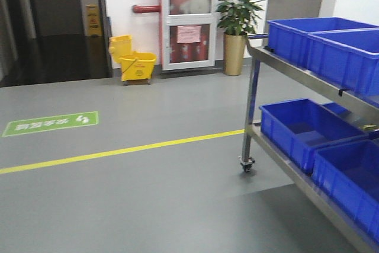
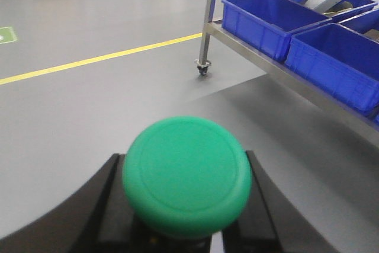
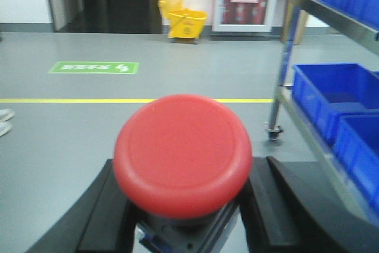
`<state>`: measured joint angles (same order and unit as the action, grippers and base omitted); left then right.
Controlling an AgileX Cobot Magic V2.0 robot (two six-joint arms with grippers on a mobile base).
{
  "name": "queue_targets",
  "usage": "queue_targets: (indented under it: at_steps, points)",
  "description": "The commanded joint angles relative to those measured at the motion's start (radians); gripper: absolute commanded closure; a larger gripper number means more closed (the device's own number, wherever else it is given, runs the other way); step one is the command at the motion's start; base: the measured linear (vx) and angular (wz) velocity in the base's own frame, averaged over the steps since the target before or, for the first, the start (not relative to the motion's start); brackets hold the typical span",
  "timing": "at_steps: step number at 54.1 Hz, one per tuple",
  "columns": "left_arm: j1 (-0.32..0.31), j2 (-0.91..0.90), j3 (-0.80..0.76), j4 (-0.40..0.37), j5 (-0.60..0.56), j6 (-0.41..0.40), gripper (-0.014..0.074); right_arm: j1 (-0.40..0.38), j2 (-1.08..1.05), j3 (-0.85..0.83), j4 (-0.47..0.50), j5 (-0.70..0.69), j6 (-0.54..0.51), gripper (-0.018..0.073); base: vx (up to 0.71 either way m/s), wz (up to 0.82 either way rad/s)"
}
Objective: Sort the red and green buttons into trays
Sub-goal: 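Drive the base to the shelf with green and red trays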
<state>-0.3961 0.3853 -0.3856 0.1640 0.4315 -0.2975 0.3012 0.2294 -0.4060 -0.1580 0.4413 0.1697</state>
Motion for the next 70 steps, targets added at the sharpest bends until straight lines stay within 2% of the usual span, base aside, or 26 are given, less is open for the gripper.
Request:
queue_targets:
  at_steps: [1, 46, 70]
  points:
    - [-0.003, 0.007, -0.028, 0.006, -0.083, -0.001, 0.0596, -0.001, 0.009, -0.035, -0.012, -0.09, -0.004, 0.0569, 0.62, -0.34]
    - [-0.003, 0.007, -0.028, 0.006, -0.083, -0.001, 0.0596, -0.001, 0.009, -0.035, -0.012, -0.09, -0.004, 0.0569, 0.54, -0.37]
    - [-0.003, 0.007, -0.028, 0.006, -0.083, -0.001, 0.0596, -0.001, 0.009, -0.035, -0.012, -0.09, -0.004, 0.0569, 0.39, -0.8]
